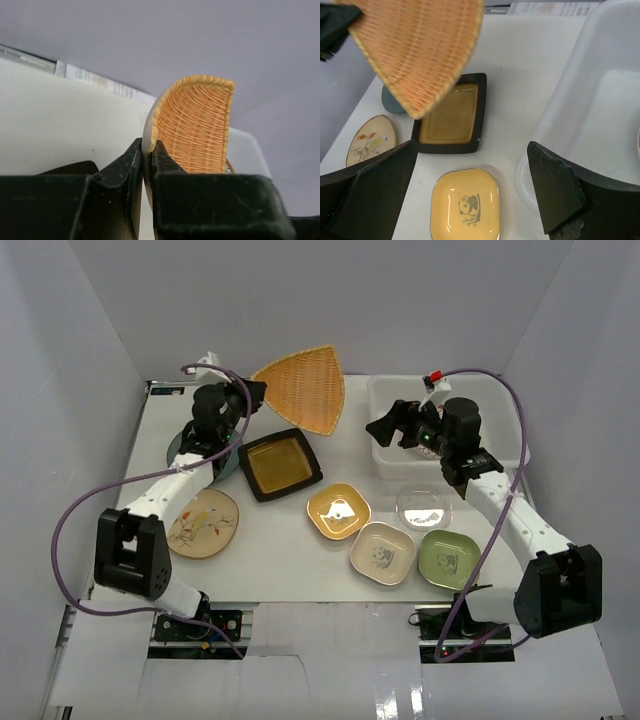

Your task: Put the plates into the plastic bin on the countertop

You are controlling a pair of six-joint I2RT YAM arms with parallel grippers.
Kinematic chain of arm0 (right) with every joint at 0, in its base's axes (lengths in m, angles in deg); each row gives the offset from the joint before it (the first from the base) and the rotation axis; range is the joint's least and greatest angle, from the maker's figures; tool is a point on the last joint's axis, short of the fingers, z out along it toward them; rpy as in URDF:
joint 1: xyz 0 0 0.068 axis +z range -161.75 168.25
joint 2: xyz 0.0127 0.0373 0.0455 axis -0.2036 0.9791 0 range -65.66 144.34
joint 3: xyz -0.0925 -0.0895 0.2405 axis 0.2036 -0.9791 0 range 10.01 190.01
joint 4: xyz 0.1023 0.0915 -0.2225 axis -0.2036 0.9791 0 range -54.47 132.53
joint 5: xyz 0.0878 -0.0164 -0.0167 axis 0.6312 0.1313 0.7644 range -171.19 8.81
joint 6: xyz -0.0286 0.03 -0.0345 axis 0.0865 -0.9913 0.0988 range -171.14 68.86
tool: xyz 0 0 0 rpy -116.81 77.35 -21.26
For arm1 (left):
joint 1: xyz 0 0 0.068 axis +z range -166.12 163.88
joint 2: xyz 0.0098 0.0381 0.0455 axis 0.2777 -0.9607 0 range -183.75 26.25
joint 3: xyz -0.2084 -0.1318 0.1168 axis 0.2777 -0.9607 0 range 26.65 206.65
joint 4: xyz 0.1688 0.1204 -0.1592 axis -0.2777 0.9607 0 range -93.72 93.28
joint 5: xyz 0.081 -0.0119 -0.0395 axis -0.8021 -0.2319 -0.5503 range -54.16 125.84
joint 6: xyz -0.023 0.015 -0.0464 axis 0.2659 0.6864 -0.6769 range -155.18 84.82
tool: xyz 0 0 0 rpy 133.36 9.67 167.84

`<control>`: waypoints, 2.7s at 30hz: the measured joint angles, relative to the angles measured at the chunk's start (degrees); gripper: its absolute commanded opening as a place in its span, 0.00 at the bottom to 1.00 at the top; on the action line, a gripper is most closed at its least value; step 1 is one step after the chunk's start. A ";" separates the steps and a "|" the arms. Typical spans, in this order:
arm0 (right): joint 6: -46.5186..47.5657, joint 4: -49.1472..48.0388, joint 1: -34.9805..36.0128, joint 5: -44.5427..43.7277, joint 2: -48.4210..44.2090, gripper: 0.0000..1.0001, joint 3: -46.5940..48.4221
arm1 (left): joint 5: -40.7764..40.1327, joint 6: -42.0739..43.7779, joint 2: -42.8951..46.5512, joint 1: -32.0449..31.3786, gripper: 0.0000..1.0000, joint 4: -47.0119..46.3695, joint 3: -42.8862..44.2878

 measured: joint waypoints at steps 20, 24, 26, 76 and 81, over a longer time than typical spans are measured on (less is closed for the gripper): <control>-12.63 -9.09 2.05 12.31 7.32 0.86 1.64 | 25.81 -16.63 14.14 2.08 0.00 -5.97 -20.63; -14.05 -9.33 2.14 12.02 7.48 0.30 1.31 | 28.35 -17.40 16.44 1.86 0.00 -7.85 -21.38; -14.64 -10.25 2.45 12.22 7.48 0.08 1.40 | 28.74 -16.83 17.00 1.75 0.19 -7.93 -21.49; -22.27 -3.32 -30.18 -12.37 4.17 0.90 -2.75 | 1.73 -8.41 -6.78 4.00 0.49 -4.46 -28.02; -23.65 -4.31 -30.16 -7.28 0.04 0.90 -7.48 | 2.10 -10.64 -8.20 4.96 0.16 -10.16 -30.88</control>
